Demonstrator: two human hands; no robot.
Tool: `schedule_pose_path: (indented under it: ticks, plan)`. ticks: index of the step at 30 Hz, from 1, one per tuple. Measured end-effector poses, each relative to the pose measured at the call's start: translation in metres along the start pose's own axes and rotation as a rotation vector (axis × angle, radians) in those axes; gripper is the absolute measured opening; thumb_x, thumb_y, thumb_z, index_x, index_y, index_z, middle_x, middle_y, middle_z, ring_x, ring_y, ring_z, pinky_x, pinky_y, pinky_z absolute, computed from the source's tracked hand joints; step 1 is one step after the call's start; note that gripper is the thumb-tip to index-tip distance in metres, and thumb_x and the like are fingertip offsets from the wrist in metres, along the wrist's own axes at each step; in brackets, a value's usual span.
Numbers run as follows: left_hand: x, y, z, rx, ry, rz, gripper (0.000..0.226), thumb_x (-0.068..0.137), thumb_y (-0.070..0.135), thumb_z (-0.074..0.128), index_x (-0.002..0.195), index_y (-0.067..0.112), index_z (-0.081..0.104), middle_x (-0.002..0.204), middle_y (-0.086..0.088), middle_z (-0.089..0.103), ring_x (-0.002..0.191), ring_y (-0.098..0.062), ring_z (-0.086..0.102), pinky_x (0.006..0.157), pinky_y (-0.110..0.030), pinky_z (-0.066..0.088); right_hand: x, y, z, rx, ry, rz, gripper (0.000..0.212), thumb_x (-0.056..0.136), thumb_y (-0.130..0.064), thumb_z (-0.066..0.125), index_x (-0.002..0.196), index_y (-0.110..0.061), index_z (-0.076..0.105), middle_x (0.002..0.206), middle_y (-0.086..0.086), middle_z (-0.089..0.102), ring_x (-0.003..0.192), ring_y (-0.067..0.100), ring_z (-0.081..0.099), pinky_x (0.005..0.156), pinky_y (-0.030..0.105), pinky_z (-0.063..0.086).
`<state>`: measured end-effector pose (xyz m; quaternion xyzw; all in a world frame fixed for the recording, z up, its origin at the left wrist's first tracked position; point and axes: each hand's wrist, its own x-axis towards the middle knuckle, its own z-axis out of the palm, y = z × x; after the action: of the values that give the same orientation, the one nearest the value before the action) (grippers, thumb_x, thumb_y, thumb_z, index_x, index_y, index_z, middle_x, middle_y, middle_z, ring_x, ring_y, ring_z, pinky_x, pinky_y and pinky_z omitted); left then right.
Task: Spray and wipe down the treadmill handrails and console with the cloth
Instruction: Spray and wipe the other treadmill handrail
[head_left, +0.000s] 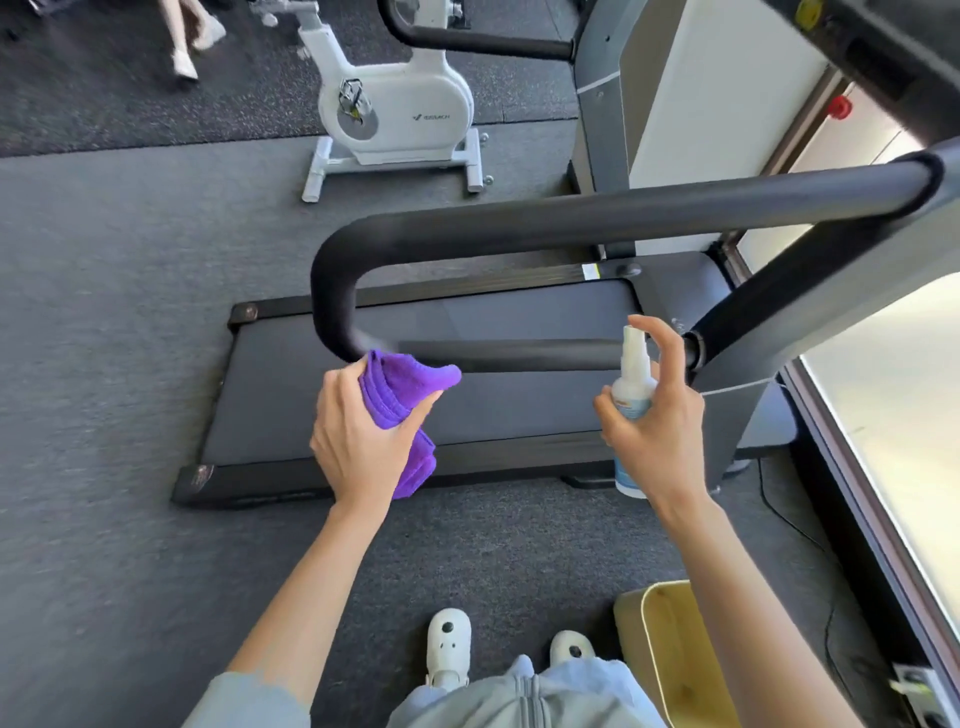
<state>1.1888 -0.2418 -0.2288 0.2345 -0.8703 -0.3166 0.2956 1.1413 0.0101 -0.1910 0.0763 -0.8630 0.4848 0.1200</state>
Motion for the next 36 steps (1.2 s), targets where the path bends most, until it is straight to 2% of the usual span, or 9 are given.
schedule_pose_path:
  ticks: [4, 10, 12, 14, 18, 22, 28, 33, 36]
  plan:
    - [-0.009, 0.060, 0.020, -0.041, -0.111, 0.226, 0.068, 0.066, 0.066, 0.070, 0.119, 0.024, 0.056, 0.105, 0.007, 0.057, 0.097, -0.017, 0.058, 0.074, -0.033, 0.047, -0.005, 0.010, -0.023, -0.017, 0.028, 0.022, 0.071, 0.084, 0.001, 0.067, 0.134, -0.039, 0.037, 0.077, -0.012, 0.054, 0.057, 0.018, 0.053, 0.056, 0.041, 0.054]
    - [-0.017, 0.172, 0.054, -0.098, -0.314, 0.606, 0.068, 0.070, 0.056, 0.077, 0.123, 0.016, 0.062, 0.105, -0.004, 0.060, 0.093, -0.024, 0.060, 0.078, -0.043, 0.052, -0.007, 0.038, -0.085, -0.044, 0.134, 0.062, 0.070, 0.079, 0.003, 0.065, 0.133, -0.035, 0.041, 0.070, -0.008, 0.058, 0.057, 0.015, 0.052, 0.056, 0.025, 0.046]
    - [-0.020, 0.216, 0.063, -0.122, -0.325, 0.719, 0.067, 0.071, 0.057, 0.074, 0.125, 0.018, 0.061, 0.106, -0.004, 0.059, 0.093, -0.024, 0.059, 0.078, -0.043, 0.052, -0.004, 0.047, -0.112, -0.051, 0.182, 0.069, 0.068, 0.079, 0.002, 0.065, 0.133, -0.032, 0.043, 0.064, -0.016, 0.055, 0.056, 0.010, 0.051, 0.052, 0.013, 0.039]
    - [-0.020, 0.262, 0.071, -0.140, -0.287, 0.822, 0.067, 0.071, 0.055, 0.077, 0.125, 0.019, 0.061, 0.106, -0.005, 0.059, 0.090, -0.026, 0.059, 0.078, -0.043, 0.051, 0.002, 0.054, -0.140, -0.073, 0.233, 0.062, 0.068, 0.079, 0.002, 0.066, 0.131, -0.035, 0.042, 0.063, -0.014, 0.053, 0.057, 0.011, 0.051, 0.052, 0.013, 0.037]
    - [-0.007, 0.351, 0.082, -0.135, -0.241, 0.874, 0.072, 0.071, 0.065, 0.071, 0.127, 0.022, 0.059, 0.107, -0.007, 0.056, 0.095, -0.027, 0.058, 0.078, -0.040, 0.047, 0.016, 0.062, -0.189, -0.111, 0.306, 0.058, 0.069, 0.080, 0.000, 0.065, 0.129, -0.042, 0.039, 0.062, -0.009, 0.048, 0.053, 0.014, 0.049, 0.051, 0.027, 0.040]
    - [0.022, 0.414, 0.108, -0.016, -0.246, 0.844, 0.075, 0.070, 0.069, 0.067, 0.130, 0.026, 0.054, 0.114, -0.008, 0.053, 0.100, -0.030, 0.056, 0.083, -0.044, 0.044, 0.024, 0.070, -0.220, -0.144, 0.341, 0.029, 0.071, 0.079, 0.000, 0.065, 0.131, -0.040, 0.039, 0.057, -0.009, 0.045, 0.056, 0.016, 0.049, 0.049, 0.021, 0.037]
    - [0.020, 0.409, 0.154, 0.305, -0.595, 0.739, 0.093, 0.064, 0.083, 0.057, 0.143, 0.037, 0.037, 0.133, -0.009, 0.045, 0.116, -0.039, 0.048, 0.092, -0.051, 0.042, 0.031, 0.078, -0.222, -0.131, 0.359, 0.030, 0.072, 0.078, 0.000, 0.064, 0.130, -0.042, 0.039, 0.055, -0.008, 0.043, 0.053, 0.016, 0.047, 0.048, 0.026, 0.039]
    - [0.031, 0.366, 0.140, 0.366, -0.419, 0.799, 0.093, 0.065, 0.092, 0.029, 0.144, 0.042, 0.033, 0.117, -0.013, 0.054, 0.099, -0.039, 0.057, 0.083, -0.048, 0.044, 0.040, 0.084, -0.216, -0.122, 0.384, 0.059, 0.073, 0.077, 0.000, 0.065, 0.130, -0.044, 0.039, 0.054, -0.011, 0.046, 0.048, 0.015, 0.047, 0.050, 0.038, 0.047]
    - [0.030, 0.352, 0.137, 0.421, -0.295, 0.850, 0.085, 0.074, 0.084, 0.027, 0.143, 0.038, 0.037, 0.109, -0.013, 0.055, 0.091, -0.035, 0.056, 0.078, -0.044, 0.043, 0.047, 0.084, -0.211, -0.110, 0.386, 0.066, 0.071, 0.078, -0.002, 0.065, 0.130, -0.043, 0.039, 0.054, -0.012, 0.047, 0.050, 0.014, 0.049, 0.052, 0.036, 0.048]
